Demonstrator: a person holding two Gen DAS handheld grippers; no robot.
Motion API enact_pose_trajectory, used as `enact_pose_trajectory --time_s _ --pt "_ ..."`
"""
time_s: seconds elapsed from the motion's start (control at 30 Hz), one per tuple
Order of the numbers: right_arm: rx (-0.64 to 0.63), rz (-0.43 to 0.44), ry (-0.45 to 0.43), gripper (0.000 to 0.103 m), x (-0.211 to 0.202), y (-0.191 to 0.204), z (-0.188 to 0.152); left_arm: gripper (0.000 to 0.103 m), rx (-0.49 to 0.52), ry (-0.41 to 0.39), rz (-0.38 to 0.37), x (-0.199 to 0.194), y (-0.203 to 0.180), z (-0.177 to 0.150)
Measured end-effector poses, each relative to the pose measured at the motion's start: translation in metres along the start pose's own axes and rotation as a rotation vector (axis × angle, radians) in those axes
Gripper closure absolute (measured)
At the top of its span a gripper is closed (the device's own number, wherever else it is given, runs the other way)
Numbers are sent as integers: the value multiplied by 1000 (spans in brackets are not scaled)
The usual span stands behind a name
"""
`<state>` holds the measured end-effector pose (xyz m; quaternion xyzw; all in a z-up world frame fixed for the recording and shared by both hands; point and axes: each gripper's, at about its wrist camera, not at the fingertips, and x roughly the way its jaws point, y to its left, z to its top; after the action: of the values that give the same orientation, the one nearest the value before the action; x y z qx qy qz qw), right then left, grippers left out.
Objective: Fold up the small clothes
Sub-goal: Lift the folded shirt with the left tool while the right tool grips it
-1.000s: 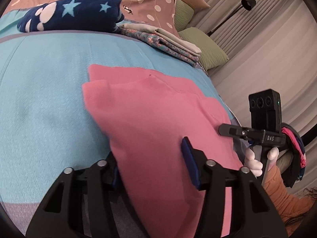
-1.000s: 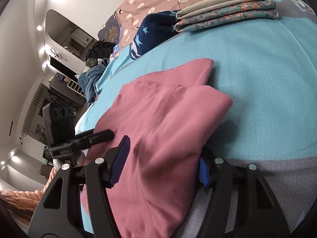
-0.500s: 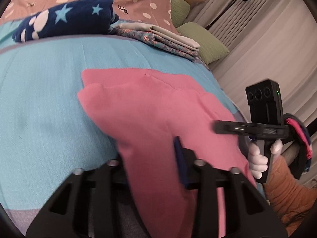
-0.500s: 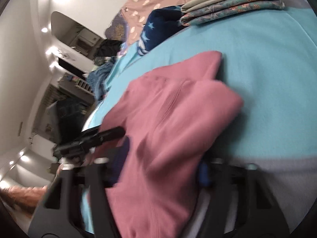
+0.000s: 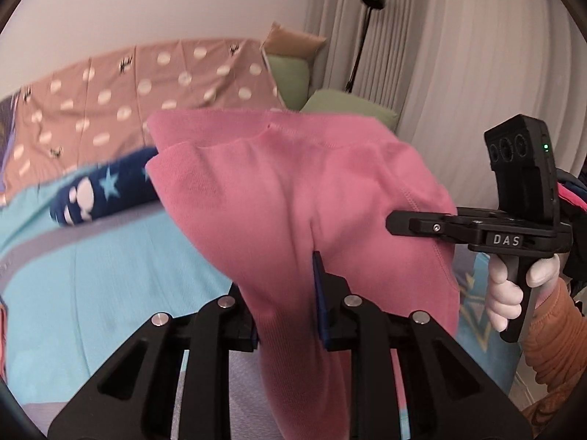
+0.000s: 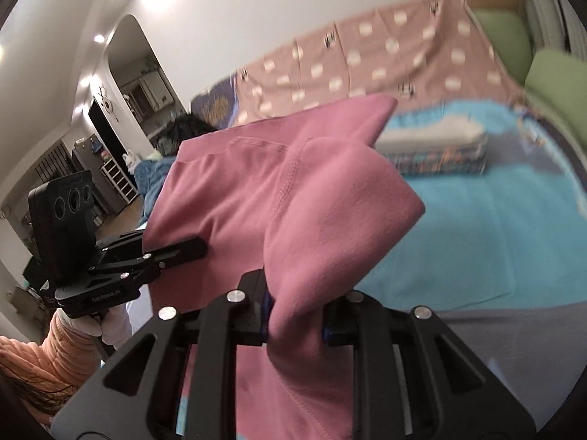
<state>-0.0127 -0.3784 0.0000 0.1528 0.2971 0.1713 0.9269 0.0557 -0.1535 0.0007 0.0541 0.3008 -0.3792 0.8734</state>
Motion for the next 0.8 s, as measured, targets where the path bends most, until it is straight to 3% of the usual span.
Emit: enact_pose_trajectory --time_s 0.33,0.57,0.8 --pt "-126 -101 -165 84 -64 25 32 83 123 -89 35 -20 -42 52" --pt "-184 -203 -261 84 -81 8 111 83 184 -162 52 -7 -58 141" --pt "-155 -272 -343 84 -68 -40 197 83 239 -186 130 50 -61 228"
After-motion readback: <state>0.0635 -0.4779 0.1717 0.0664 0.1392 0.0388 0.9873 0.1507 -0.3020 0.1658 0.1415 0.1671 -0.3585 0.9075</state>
